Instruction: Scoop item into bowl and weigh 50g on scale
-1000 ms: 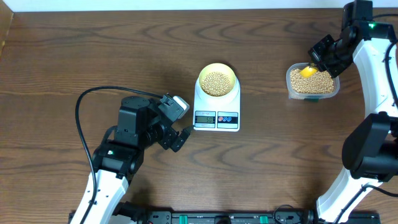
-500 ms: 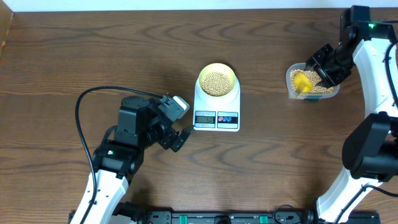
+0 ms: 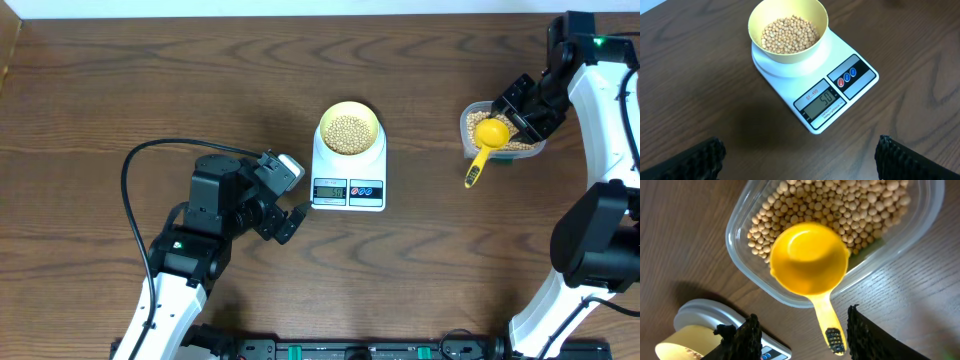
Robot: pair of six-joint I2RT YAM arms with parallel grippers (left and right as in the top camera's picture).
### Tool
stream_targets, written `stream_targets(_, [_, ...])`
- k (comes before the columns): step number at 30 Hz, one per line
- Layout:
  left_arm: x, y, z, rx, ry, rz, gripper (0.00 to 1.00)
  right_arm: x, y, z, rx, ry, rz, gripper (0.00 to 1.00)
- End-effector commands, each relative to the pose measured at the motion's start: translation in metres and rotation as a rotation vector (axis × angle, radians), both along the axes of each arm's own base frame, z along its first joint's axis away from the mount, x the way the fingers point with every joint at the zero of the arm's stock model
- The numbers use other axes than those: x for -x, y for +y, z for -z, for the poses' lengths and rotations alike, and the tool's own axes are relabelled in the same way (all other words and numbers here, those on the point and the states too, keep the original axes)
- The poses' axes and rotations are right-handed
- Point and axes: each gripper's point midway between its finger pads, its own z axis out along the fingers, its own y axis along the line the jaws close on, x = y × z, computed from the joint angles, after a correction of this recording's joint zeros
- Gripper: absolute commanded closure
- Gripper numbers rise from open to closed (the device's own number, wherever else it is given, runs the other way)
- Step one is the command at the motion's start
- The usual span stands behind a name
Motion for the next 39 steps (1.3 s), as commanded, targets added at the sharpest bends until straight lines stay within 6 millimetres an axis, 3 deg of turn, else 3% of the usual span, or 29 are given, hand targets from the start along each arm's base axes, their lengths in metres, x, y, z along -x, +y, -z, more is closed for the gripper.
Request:
stream_targets(1, [-0.001, -0.001, -0.007, 0.011, -0.015, 0.006, 0.02, -0.004, 0.001, -0.012, 0.002, -0.056, -0.088, 0.48])
stream_targets(6, [-0.001, -0.001, -0.007, 0.011, -0.015, 0.007, 0.02, -0.015, 0.002, -0.044, 0.022, -0.173, -0.194, 0.39])
stream_targets(12, [-0.001, -0.001, -0.007, 0.011, -0.015, 0.006, 0.02, -0.017, 0.001, -0.114, 0.116, -0.382, -0.346, 0.18])
stream_targets(15, [-0.001, -0.001, -0.007, 0.011, -0.015, 0.006, 0.02, -0.008, -0.002, -0.151, 0.194, -0.477, -0.398, 0.01])
stream_targets(20, [-0.001, -0.001, -0.007, 0.011, -0.015, 0.006, 0.02, 0.028, -0.02, -0.212, 0.367, -0.588, -0.352, 0.01])
stream_targets(23, [-0.001, -0.001, -0.007, 0.011, -0.015, 0.006, 0.02, 0.053, -0.026, -0.238, 0.437, -0.63, -0.32, 0.01])
stream_targets(27, [-0.001, -0.001, -0.007, 0.011, -0.015, 0.006, 0.02, 0.087, -0.023, -0.254, 0.447, -0.649, -0.315, 0.01])
stream_targets(32, [-0.001, -0.001, -0.007, 0.011, -0.015, 0.006, 0.02, 0.128, -0.033, -0.253, 0.507, -0.563, -0.29, 0.01])
stream_targets(39, [-0.001, -0.001, -0.007, 0.011, -0.015, 0.006, 0.03, 0.14, -0.032, -0.252, 0.506, -0.546, -0.291, 0.01])
